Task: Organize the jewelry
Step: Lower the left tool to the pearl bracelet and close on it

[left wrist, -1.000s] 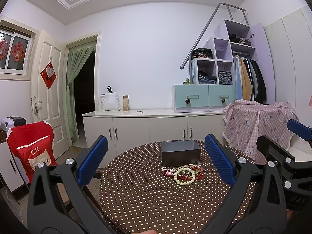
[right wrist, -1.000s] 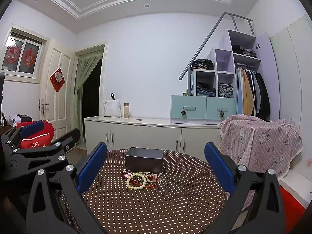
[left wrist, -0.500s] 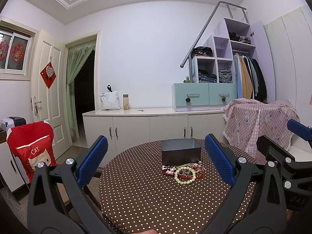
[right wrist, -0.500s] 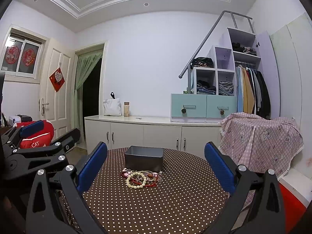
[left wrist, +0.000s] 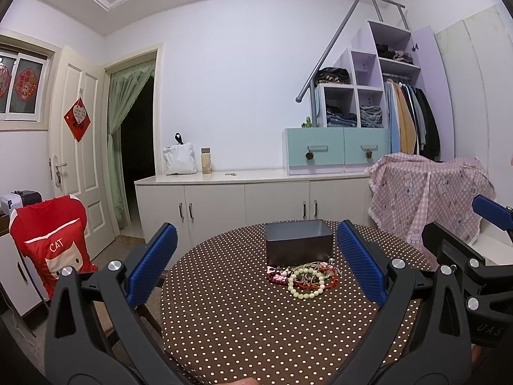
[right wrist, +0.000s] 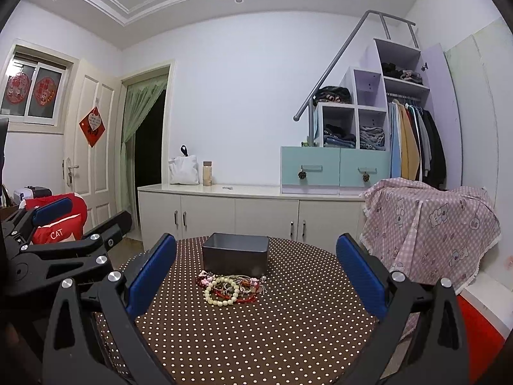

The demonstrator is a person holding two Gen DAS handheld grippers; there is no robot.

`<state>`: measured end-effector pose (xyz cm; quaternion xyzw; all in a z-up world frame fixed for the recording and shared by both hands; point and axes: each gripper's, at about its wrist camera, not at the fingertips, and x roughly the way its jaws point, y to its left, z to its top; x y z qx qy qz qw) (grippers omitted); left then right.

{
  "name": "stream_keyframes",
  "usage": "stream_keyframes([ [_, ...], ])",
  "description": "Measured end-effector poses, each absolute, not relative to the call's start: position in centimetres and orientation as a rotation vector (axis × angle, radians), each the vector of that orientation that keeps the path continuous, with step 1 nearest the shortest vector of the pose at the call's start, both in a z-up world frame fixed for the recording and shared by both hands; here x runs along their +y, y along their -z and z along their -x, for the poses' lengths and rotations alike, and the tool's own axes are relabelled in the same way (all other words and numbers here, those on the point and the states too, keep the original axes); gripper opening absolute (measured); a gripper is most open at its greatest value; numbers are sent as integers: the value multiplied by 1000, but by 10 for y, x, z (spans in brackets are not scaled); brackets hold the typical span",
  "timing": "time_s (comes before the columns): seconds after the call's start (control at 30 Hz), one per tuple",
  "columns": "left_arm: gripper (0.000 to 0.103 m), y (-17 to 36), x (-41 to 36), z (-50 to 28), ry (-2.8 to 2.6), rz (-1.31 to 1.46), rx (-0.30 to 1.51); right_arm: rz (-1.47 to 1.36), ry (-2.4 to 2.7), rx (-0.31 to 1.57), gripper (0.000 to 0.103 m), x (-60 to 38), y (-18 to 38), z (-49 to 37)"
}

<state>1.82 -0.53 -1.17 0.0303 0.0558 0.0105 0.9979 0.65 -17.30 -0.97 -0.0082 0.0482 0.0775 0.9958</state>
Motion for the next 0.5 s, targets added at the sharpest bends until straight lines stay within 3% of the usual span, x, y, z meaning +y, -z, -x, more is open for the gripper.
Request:
stream_keyframes([
  [0.5, 97, 39, -8, -79, -12, -110, 287, -28, -145, 255, 96, -179, 34, -68],
])
